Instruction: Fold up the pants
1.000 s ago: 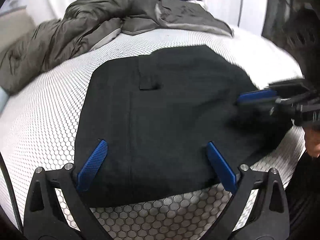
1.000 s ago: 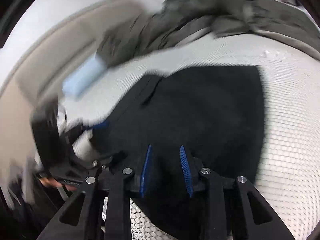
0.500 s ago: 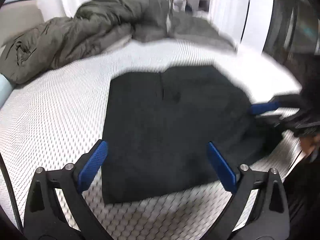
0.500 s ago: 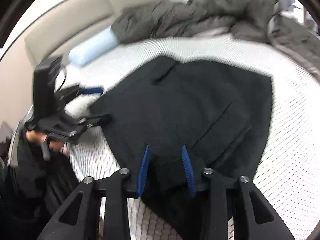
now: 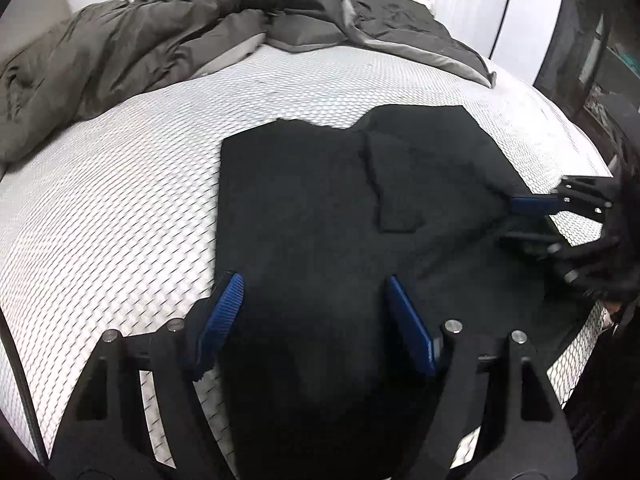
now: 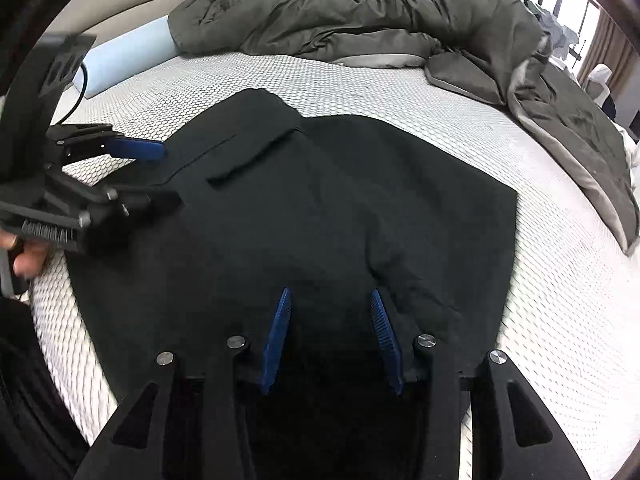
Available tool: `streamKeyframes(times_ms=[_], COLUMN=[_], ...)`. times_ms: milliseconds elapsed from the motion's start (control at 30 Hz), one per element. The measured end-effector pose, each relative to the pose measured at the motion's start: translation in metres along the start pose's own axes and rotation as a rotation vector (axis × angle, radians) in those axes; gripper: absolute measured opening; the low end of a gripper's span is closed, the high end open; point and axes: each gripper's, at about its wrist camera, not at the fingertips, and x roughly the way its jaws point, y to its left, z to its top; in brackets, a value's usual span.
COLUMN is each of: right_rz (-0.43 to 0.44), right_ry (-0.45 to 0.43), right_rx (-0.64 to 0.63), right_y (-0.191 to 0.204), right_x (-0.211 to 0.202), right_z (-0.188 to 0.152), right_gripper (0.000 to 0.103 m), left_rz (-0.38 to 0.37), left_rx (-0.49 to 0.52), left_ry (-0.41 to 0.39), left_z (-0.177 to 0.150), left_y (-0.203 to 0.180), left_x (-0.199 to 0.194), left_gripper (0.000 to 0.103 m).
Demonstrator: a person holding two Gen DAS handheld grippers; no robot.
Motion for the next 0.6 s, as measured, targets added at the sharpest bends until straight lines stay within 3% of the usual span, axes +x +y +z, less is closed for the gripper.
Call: streamKeyframes(times_ms=[233,367,500,600], right_rz=[0.098,0.162,0.268,0.325], right_ry=[-0.057,-0.106,-0.084,-0.031], right_rx=[0.194,0.428,0.555,0.566], right_y=[-0.041,-0.086,-0.106,-0.101], right_x=[-0.028,-0.041,-0.025,0.0], right_z=[-0.02,-0.031,-0.038,-0.033], right_gripper=[0.05,0.078,0.079,0.079], left_rz=[0.0,0.002,-0.007,-0.043], left_rx=[-0.053,-0.184,-0.284,-0.28], left_ry=[-0.047,-0.063,-0.017,-0.007], left_z=[-0.01,-0.012,-0.018,-0.019], left_y=[0.012,0.04,0.058,0.057], left_x=[-0.02,-0.025,-0.012,-0.005], left_gripper=[0.074,0.075,0.074,0.06])
